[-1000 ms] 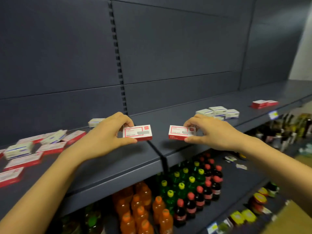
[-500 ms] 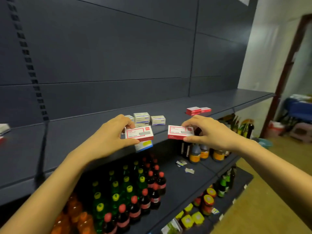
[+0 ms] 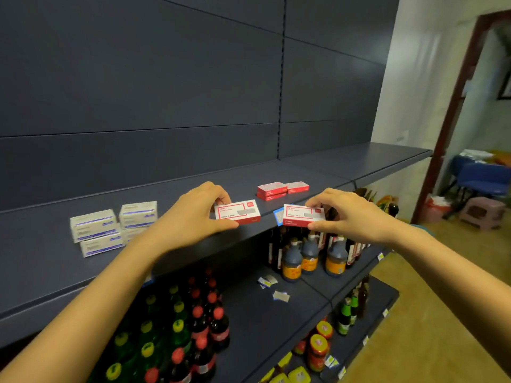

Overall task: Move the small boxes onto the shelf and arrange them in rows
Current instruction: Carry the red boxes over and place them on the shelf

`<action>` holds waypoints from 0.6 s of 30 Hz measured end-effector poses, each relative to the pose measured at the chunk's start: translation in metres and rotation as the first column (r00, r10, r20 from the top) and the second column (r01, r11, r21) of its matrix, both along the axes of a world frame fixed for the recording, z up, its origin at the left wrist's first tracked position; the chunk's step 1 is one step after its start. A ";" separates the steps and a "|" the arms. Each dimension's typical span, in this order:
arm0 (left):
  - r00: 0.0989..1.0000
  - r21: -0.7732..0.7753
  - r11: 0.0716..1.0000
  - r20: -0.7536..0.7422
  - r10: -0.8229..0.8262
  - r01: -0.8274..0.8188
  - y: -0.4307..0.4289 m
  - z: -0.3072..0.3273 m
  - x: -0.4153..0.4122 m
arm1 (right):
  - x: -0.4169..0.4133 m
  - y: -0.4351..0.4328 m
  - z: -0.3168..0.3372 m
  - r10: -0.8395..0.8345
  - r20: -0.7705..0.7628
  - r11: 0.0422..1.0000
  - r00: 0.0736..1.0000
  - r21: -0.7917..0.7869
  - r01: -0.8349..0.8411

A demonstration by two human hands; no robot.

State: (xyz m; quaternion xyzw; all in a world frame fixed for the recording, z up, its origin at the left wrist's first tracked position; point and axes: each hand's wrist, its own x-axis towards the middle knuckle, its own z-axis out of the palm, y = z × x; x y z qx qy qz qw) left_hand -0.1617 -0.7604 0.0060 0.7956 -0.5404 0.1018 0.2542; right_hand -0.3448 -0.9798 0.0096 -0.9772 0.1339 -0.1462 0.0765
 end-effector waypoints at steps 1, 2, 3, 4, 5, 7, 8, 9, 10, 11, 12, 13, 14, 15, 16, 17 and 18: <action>1.000 0.000 1.000 -0.002 -0.005 0.005 -0.014 -0.001 0.005 | 0.005 -0.015 -0.001 0.002 -0.003 1.000 1.000 -0.002 -0.002; 1.000 0.001 1.000 -0.005 -0.008 0.008 -0.027 -0.001 0.011 | 0.011 -0.029 -0.001 0.003 -0.005 1.000 1.000 0.003 -0.003; 1.000 0.001 1.000 -0.012 -0.009 0.009 -0.041 0.000 0.017 | 0.017 -0.044 -0.001 0.003 -0.011 1.000 1.000 0.014 -0.003; 1.000 0.000 1.000 -0.018 -0.006 0.006 -0.053 0.001 0.023 | 0.023 -0.058 0.000 0.007 -0.021 1.000 1.000 0.023 -0.006; 1.000 -0.002 1.000 -0.020 0.000 -0.001 -0.066 0.002 0.028 | 0.029 -0.073 0.001 0.010 -0.031 1.000 0.999 0.027 -0.010; 1.000 0.006 1.000 -0.017 0.020 -0.020 -0.089 0.003 0.038 | 0.041 -0.099 0.002 0.014 -0.033 1.000 0.999 0.026 -0.013; 0.999 0.013 0.999 -0.020 0.029 -0.029 -0.100 0.003 0.043 | 0.047 -0.111 0.002 0.018 -0.022 0.999 1.000 0.031 -0.018; 0.999 0.017 0.999 -0.026 0.037 -0.037 -0.110 0.004 0.046 | 0.053 -0.121 0.003 0.026 -0.008 0.999 1.000 0.043 -0.026; 0.998 0.022 0.999 -0.035 0.045 -0.045 -0.118 0.004 0.050 | 0.058 -0.130 0.004 0.038 0.002 0.998 0.999 0.057 -0.038; 0.998 0.027 0.998 -0.042 0.056 -0.055 -0.125 0.004 0.053 | 0.064 -0.138 0.004 0.052 0.004 0.996 0.999 0.068 -0.052; 0.997 0.032 0.997 -0.043 0.069 -0.068 -0.132 0.005 0.056 | 0.070 -0.146 0.005 0.069 0.001 0.995 0.998 0.070 -0.069; 0.996 0.038 0.996 -0.039 0.083 -0.081 -0.138 0.005 0.059 | 0.076 -0.153 0.005 0.088 0.002 0.994 0.996 0.069 -0.088; 0.995 0.046 0.994 -0.032 0.096 -0.095 -0.144 0.005 0.062 | 0.082 -0.159 0.004 0.107 0.010 0.992 0.994 0.073 -0.107; 0.994 0.052 0.993 -0.028 0.109 -0.108 -0.149 0.005 0.064 | 0.088 -0.166 0.004 0.124 0.022 0.989 0.992 0.081 -0.126; 0.992 0.057 0.991 -0.032 0.122 -0.120 -0.155 0.004 0.066 | 0.095 -0.172 0.004 0.140 0.033 0.986 0.990 0.090 -0.143; 0.990 0.060 0.990 -0.040 0.134 -0.131 -0.160 0.003 0.068 | 0.101 -0.178 0.004 0.156 0.039 0.983 0.987 0.096 -0.160; 0.988 0.062 0.988 -0.048 0.146 -0.143 -0.165 0.003 0.069 | 0.107 -0.184 0.003 0.176 0.039 0.979 0.984 0.097 -0.179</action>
